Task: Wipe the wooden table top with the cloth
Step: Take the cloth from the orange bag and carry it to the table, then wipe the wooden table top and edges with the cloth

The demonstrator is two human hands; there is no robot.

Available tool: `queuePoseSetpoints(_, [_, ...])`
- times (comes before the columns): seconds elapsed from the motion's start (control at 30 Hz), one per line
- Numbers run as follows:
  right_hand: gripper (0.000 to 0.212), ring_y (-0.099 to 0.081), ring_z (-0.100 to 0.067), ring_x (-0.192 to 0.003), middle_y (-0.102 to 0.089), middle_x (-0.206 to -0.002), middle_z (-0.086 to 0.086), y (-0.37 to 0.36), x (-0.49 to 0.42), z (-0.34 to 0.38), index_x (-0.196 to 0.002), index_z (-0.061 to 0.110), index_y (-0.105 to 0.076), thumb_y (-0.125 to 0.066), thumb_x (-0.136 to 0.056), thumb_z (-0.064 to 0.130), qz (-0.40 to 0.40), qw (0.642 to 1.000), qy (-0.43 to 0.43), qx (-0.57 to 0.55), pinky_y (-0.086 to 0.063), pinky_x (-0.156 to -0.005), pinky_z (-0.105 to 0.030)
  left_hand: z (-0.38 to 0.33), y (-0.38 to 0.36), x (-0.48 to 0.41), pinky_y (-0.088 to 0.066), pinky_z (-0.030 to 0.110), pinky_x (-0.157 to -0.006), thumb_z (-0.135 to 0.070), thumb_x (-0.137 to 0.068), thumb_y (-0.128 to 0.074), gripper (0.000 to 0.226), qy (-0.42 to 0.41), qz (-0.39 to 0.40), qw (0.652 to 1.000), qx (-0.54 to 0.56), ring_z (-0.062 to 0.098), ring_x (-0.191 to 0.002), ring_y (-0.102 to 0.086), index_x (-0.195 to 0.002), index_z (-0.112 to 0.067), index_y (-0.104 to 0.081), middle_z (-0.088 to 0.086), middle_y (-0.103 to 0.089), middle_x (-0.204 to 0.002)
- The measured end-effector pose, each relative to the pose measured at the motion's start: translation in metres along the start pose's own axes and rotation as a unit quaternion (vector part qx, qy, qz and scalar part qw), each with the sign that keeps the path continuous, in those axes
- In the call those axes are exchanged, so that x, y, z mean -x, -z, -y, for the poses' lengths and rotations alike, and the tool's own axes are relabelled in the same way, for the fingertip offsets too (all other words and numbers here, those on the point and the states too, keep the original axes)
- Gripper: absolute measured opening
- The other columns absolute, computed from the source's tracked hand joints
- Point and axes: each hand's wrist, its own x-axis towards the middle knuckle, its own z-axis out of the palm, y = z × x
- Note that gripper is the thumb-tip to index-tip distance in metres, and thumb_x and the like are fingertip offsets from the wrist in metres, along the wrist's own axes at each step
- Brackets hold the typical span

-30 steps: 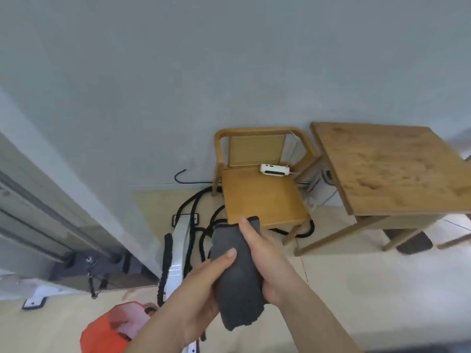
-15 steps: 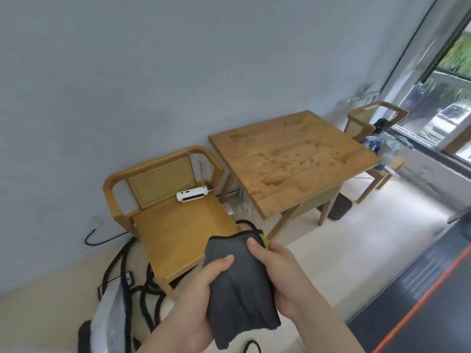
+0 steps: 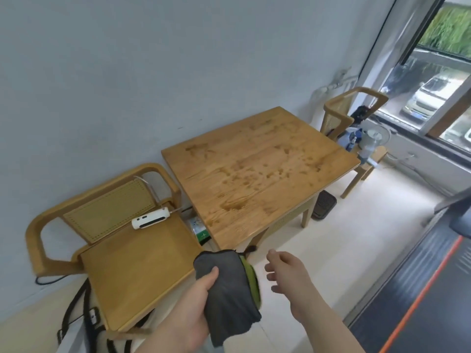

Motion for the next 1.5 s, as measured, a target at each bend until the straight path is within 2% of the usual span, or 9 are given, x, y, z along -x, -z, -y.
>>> queuePoseSetpoints(0.17, [0.024,-0.07,-0.03,-0.099,-0.072,-0.104,-0.007,0.002,-0.07,0.027,-0.102,0.023,-0.067,-0.059,-0.099,0.045,0.022,0.999,-0.03,0.007,-0.062,-0.079,-0.04,-0.046,-0.026,-0.061,-0.046,0.048,-0.109,-0.036,-0.092,-0.075,0.053,0.034,-0.055,0.997,-0.035,0.033,-0.11,-0.066,-0.126,0.001,-0.059,0.017,-0.069,-0.125])
queuePoseSetpoints(0.4, [0.027,-0.065,-0.024,-0.092,-0.067,-0.104,-0.007,-0.012,-0.178,0.069,-0.109,0.021,-0.063,-0.068,-0.092,0.041,0.0,0.994,-0.063,0.085,-0.058,-0.084,-0.047,-0.113,-0.044,-0.144,-0.056,0.047,-0.094,-0.044,-0.092,-0.074,0.055,0.023,-0.087,0.992,-0.091,0.035,-0.098,-0.071,-0.128,-0.005,-0.061,0.016,-0.074,-0.108])
queuePoseSetpoints(0.63, [0.062,-0.061,-0.027,-0.114,-0.052,-0.142,-0.011,-0.017,-0.269,0.095,-0.146,0.011,-0.048,-0.061,-0.095,0.044,-0.016,0.94,0.011,0.342,-0.053,-0.089,-0.038,-0.194,-0.039,-0.183,-0.052,0.038,-0.09,-0.062,-0.095,-0.057,0.062,-0.121,-0.161,0.953,-0.227,0.023,-0.108,-0.062,-0.144,-0.026,-0.049,-0.002,-0.064,-0.125])
queuePoseSetpoints(0.77, [0.074,-0.05,-0.032,-0.131,-0.041,-0.151,-0.012,-0.01,-0.308,0.101,-0.151,0.015,-0.042,-0.066,-0.089,0.048,0.022,0.89,0.034,0.454,-0.048,-0.104,-0.044,-0.198,-0.053,-0.201,-0.056,0.046,-0.09,-0.063,-0.097,-0.044,0.055,-0.253,-0.228,0.854,-0.394,0.028,-0.108,-0.065,-0.131,-0.021,-0.056,0.007,-0.068,-0.121])
queuePoseSetpoints(0.83, [0.083,-0.039,-0.033,-0.14,-0.032,-0.156,-0.011,-0.001,-0.323,0.099,-0.153,0.017,-0.038,-0.072,-0.085,0.051,0.046,0.869,0.044,0.49,-0.046,-0.108,-0.046,-0.174,-0.063,-0.221,-0.046,0.049,-0.109,-0.046,-0.103,-0.048,0.053,-0.314,-0.232,0.78,-0.49,0.029,-0.136,-0.048,-0.147,-0.017,-0.045,0.01,-0.044,-0.155])
queuePoseSetpoints(0.93, [0.099,-0.017,-0.035,-0.148,-0.014,-0.162,-0.008,0.015,-0.34,0.086,-0.154,0.023,-0.028,-0.08,-0.076,0.056,0.077,0.842,0.05,0.532,-0.041,-0.112,-0.05,-0.111,-0.078,-0.252,-0.012,0.049,-0.127,-0.035,-0.105,-0.048,0.07,-0.23,-0.228,0.699,-0.638,0.029,-0.157,0.006,-0.163,-0.02,-0.012,0.01,0.01,-0.172])
queuePoseSetpoints(1.03, [0.114,-0.006,-0.034,-0.151,-0.006,-0.163,-0.004,0.034,-0.361,0.083,-0.156,0.028,-0.018,-0.085,-0.068,0.058,0.102,0.821,0.076,0.557,-0.04,-0.112,-0.054,-0.067,-0.092,-0.27,0.007,0.057,-0.123,-0.039,-0.101,-0.044,0.083,-0.186,-0.264,0.634,-0.702,0.031,-0.152,0.027,-0.161,-0.026,0.012,0.008,0.028,-0.167])
queuePoseSetpoints(1.3, [0.113,-0.025,-0.035,-0.139,-0.024,-0.152,-0.009,0.053,-0.376,0.082,-0.153,0.022,-0.017,-0.077,-0.069,0.069,0.116,0.71,0.148,0.678,-0.051,-0.096,-0.04,-0.068,-0.065,-0.271,0.006,0.063,-0.122,-0.042,-0.1,-0.04,0.085,-0.193,-0.216,0.575,-0.765,0.017,-0.148,0.036,-0.153,-0.04,0.026,-0.005,0.034,-0.165])
queuePoseSetpoints(1.5, [0.114,-0.029,-0.036,-0.137,-0.027,-0.151,-0.011,0.058,-0.378,0.076,-0.155,0.019,-0.013,-0.071,-0.074,0.074,0.102,0.674,0.179,0.709,-0.054,-0.09,-0.037,-0.052,-0.13,-0.287,0.013,0.065,-0.119,-0.049,-0.101,-0.032,0.081,-0.156,-0.288,0.666,-0.67,0.022,-0.149,0.037,-0.152,-0.037,0.028,-0.003,0.042,-0.16])
